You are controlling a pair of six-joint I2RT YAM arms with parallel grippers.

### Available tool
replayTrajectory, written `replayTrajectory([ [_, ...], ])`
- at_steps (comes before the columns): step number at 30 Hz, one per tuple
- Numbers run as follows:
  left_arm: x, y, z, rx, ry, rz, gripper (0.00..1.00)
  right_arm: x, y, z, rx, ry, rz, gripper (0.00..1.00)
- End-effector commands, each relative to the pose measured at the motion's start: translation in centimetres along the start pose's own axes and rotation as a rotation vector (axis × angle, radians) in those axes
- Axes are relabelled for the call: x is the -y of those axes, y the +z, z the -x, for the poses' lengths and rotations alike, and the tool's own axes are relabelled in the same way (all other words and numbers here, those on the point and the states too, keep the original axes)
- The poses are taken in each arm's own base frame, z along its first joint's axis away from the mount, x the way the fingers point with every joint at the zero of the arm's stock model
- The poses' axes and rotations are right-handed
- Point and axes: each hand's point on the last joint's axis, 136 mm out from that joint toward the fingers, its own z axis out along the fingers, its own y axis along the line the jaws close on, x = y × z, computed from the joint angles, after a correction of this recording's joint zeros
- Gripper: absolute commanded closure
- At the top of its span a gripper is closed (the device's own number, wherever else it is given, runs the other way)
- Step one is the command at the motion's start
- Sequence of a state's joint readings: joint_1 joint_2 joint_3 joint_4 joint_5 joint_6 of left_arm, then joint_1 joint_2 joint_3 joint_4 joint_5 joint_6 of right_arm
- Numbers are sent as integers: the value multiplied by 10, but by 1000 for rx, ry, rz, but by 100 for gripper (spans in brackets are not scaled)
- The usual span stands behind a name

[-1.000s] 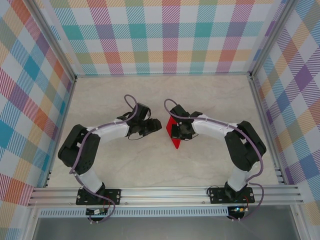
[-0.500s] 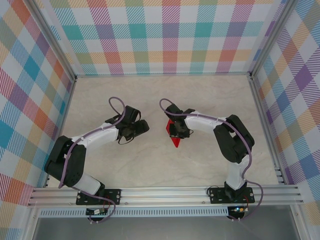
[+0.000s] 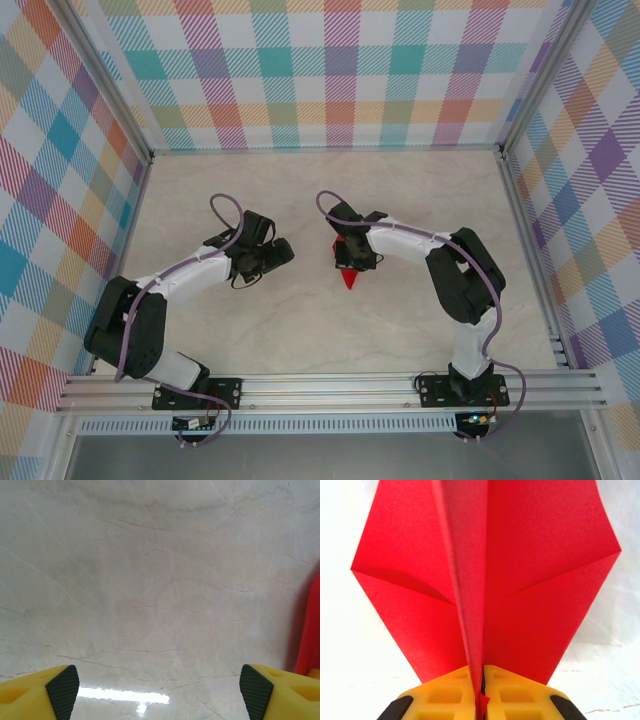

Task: Fold a paper plane with a square sheet of paper (pick it up from the middle)
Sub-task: Move the paper plane to the center of the table.

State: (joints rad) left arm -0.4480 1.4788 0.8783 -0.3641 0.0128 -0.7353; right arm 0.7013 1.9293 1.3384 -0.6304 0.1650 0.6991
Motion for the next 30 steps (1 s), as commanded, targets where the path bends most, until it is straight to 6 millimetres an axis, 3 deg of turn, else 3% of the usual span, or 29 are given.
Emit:
replayTrajectory([
  [1, -19, -8, 4, 12, 3, 42, 8, -15, -6, 24, 48, -36, 14, 90],
  [5, -37, -12, 7, 39, -14, 87, 0, -31, 2, 48, 56, -51, 52, 90],
  [12, -50, -18, 8, 51, -22, 109, 0, -44, 21, 77, 53, -59, 63, 90],
  [22, -47, -19, 8, 44, -10, 101, 0, -43, 49, 73, -19, -50, 32, 85],
  [25, -44, -22, 12, 59, -4, 92, 0, -49, 35, 78, -6, -50, 52, 80],
  [30, -36, -41, 35, 143, 25, 107, 0, -60, -34, 96, 99, -57, 135, 59],
])
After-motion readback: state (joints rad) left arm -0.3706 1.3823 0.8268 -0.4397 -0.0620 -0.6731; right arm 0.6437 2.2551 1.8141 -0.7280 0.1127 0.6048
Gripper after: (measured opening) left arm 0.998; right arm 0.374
